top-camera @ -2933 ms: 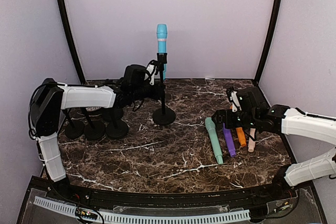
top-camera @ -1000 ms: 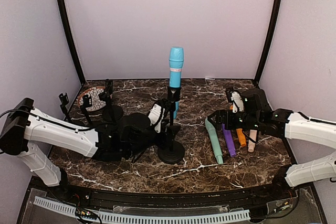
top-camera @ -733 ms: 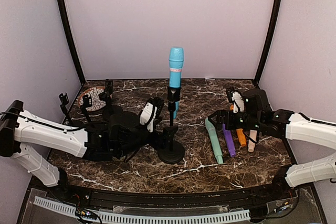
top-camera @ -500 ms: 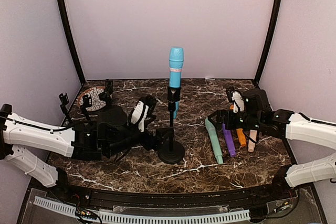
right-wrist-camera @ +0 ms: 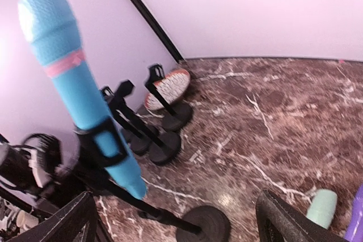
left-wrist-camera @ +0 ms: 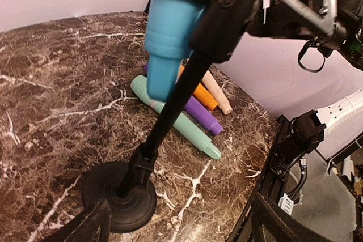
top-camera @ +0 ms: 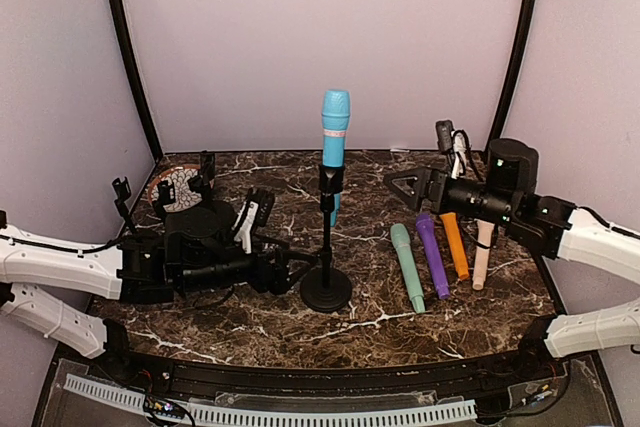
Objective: Remove the microphone from the stand
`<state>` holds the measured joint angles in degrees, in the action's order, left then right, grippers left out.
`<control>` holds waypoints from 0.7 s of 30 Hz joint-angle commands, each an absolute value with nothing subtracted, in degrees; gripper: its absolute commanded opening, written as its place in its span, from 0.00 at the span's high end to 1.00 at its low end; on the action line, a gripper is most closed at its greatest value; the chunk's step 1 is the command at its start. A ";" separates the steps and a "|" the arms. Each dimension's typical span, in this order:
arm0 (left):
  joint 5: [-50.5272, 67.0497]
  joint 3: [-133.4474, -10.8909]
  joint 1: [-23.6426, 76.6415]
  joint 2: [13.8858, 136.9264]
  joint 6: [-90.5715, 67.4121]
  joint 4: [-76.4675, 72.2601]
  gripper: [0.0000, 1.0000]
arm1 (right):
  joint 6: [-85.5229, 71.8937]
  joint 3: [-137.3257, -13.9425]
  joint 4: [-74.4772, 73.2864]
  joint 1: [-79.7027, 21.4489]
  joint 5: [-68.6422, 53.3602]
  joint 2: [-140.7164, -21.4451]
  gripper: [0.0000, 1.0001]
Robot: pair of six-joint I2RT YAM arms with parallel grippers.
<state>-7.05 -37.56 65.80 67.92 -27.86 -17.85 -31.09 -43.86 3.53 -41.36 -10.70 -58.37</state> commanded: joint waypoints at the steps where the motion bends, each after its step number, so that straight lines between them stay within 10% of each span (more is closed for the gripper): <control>1: 2.30 -33.18 64.09 67.45 -37.81 -25.37 0.12 | -32.07 -49.06 15.44 -42.67 -15.66 -58.45 0.01; 21: 2.15 -29.38 60.86 66.72 -43.03 -25.94 0.20 | -25.44 -74.30 12.62 -46.54 -19.64 -81.58 0.15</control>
<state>1.52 -29.61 61.54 67.66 -42.00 -24.75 -27.68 -69.87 14.26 -46.15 -19.70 -78.96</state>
